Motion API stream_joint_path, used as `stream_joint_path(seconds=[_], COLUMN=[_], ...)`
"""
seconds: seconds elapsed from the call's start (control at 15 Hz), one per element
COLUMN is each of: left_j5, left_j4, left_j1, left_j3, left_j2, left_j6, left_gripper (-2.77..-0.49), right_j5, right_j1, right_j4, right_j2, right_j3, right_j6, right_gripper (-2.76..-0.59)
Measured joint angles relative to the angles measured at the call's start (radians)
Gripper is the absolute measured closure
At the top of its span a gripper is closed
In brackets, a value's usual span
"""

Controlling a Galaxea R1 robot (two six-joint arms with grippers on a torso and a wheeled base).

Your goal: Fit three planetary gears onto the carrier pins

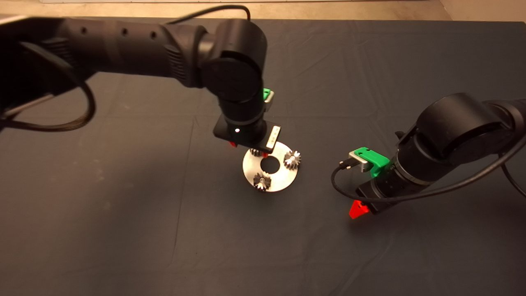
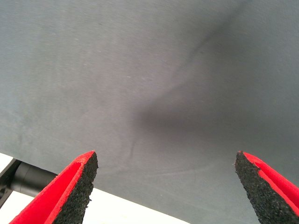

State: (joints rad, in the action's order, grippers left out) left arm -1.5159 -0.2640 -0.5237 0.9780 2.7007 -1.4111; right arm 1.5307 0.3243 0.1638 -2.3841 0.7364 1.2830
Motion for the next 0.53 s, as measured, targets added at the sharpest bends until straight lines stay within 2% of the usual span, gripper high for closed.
stream_joint_path(seconds=[0.07, 0.2, 0.27, 0.33, 0.47, 0.53], left_j5=[-0.001, -0.009, -0.017, -0.019, 0.0, -0.002], left_j4=[0.007, 0.01, 0.017, 0.03, 0.068, 0.078], left_j1=[0.016, 0.018, 0.018, 0.018, 0.018, 0.018], left_j3=[-0.044, -0.133, -0.187, -0.247, -0.357, -0.393], left_j2=[-0.064, -0.192, -0.252, -0.293, -0.394, -0.456], left_j6=[-0.015, -0.027, -0.036, -0.038, -0.042, -0.047], left_gripper=[-1.7, -1.84, -1.87, -1.88, -1.97, -2.01], right_j5=[0.001, 0.003, 0.0, -0.005, -0.004, -0.001], right_j1=[0.0, 0.0, 0.0, 0.0, 0.0, 0.0], right_j4=[0.0, 0.0, 0.0, -0.002, -0.005, -0.011], right_j2=[0.011, 0.025, 0.032, 0.046, 0.105, 0.152], right_j3=[-0.005, -0.016, -0.032, -0.048, -0.087, -0.113], right_j6=[0.0, 0.0, 0.001, 0.003, 0.011, 0.014], right_gripper=[-2.18, -2.18, -2.18, -2.18, -2.18, -2.18])
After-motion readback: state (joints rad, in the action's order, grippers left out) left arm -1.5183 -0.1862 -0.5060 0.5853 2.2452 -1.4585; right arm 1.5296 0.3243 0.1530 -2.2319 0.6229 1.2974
